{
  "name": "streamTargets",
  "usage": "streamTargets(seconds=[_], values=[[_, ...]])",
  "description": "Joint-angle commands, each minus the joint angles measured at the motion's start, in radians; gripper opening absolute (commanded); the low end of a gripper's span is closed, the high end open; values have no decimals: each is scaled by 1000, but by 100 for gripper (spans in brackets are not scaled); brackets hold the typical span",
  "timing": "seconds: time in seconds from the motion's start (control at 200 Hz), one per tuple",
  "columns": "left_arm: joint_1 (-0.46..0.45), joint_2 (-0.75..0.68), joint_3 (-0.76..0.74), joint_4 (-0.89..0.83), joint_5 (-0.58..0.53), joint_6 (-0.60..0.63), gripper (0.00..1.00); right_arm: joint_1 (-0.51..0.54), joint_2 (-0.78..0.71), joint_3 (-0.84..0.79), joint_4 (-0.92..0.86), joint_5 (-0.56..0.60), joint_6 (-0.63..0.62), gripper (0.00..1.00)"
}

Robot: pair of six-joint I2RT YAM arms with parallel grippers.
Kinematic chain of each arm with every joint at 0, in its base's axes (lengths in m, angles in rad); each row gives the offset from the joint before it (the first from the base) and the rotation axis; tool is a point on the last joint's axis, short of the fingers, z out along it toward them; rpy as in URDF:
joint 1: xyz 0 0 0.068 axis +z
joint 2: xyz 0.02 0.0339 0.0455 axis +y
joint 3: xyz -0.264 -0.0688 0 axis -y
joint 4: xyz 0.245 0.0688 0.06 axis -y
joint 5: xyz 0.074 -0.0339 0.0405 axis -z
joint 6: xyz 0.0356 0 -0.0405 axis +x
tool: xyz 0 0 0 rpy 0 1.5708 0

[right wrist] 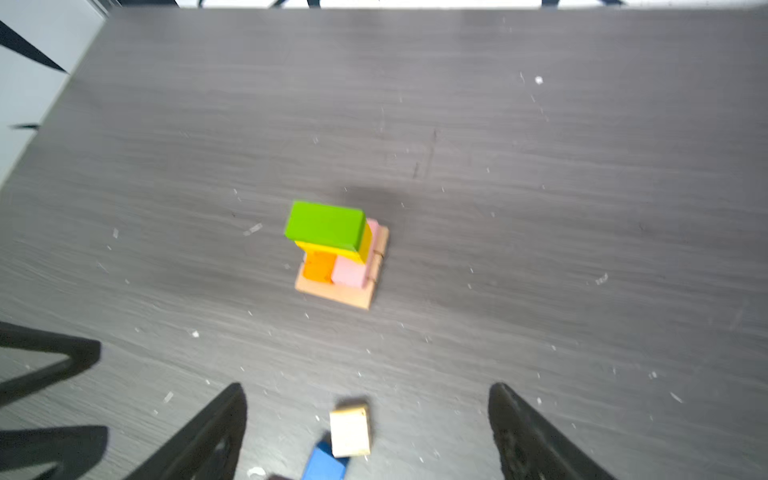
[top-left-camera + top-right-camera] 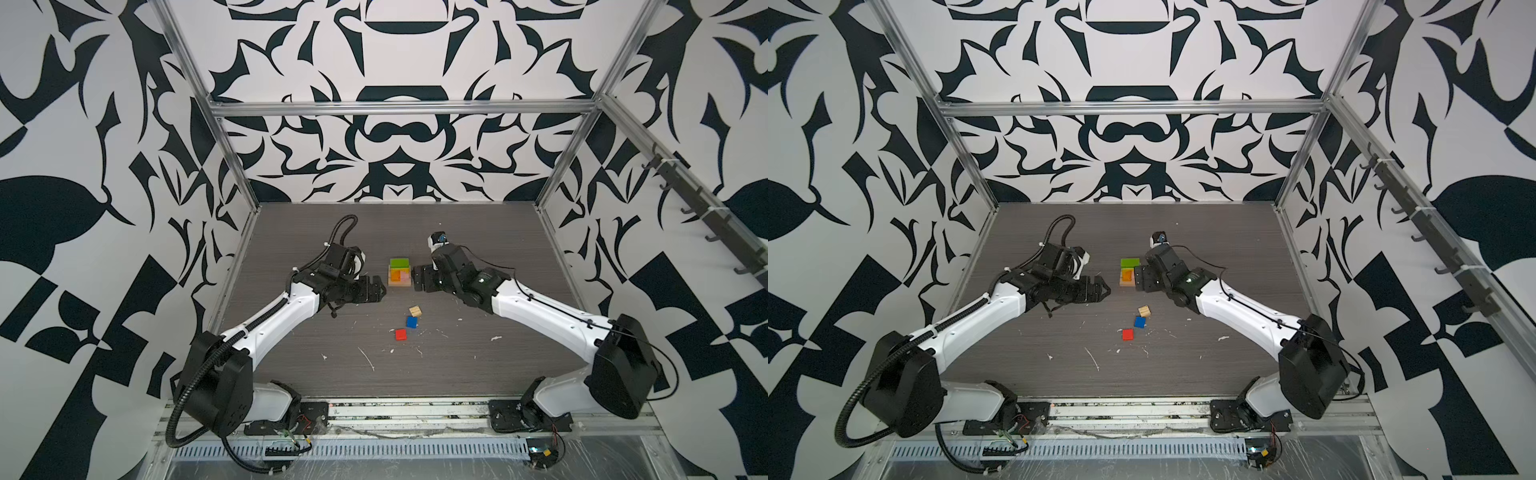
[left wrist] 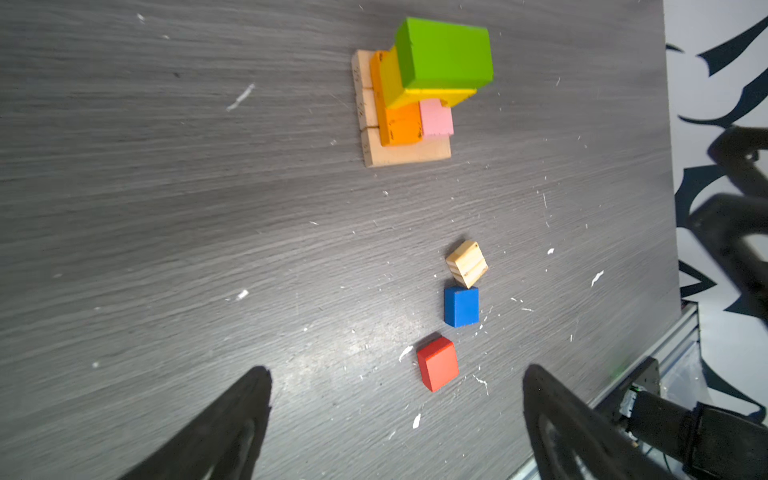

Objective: Build the wood block tower
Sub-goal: 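Withdraw the right gripper while the left gripper reaches toward the red block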

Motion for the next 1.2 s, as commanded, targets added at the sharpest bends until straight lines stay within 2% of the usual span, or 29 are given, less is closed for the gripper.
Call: streamTargets(seconds=[0.0,0.255,0.5,0.685,0.89,1.01,1.2], values=[[-38,15,-26,-6,-51,-11,95,-6,-54,-49,34,-35,-21,95],[-139,50,-54,-5,-118,-56,92,-11,-120,-154,89,-30,6,94],[-231,104,-59,-10,-177,-212,87,-27,-120,-154,93,-22,16,93],[-309,185,-2,-88,-285,-298,84,-35,-117,-149,75,-20,29,92],[-346,253,31,-103,-293,-392,77,-62,-132,-165,66,-30,54,91],[-369,283,60,-115,-304,-413,72,-74,-135,-172,62,-40,58,91],[-391,326,104,-131,-303,-426,71,-87,-138,-177,60,-54,61,90]])
